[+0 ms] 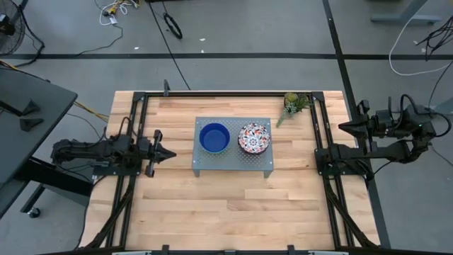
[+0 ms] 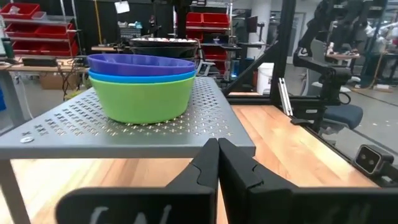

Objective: Pick & Place Mini bowls
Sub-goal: Return to Home Position

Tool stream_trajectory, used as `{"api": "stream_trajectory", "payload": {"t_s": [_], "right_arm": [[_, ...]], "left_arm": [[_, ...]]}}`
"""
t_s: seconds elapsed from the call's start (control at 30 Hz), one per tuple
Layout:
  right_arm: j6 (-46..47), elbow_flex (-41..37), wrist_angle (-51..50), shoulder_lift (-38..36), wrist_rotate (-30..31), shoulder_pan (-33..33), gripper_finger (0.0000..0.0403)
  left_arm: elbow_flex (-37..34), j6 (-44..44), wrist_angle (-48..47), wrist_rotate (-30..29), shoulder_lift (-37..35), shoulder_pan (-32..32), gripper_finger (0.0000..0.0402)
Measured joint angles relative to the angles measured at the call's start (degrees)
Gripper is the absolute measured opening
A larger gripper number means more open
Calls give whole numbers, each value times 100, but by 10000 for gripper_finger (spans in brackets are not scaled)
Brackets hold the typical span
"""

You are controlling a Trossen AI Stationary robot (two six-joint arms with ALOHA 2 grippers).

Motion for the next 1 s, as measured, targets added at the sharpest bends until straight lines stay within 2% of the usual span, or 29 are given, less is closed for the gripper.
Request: {"api": "stream_trajectory", "payload": {"t_s": [0.23,1.0], "right_arm": [[2,2,0,0,-2,0,23],[2,1,0,-4,-1,0,23]], "left_arm": [[-1,-8,68,-43,176,0,30],[-11,-23,266,-40,224,0,30]]}}
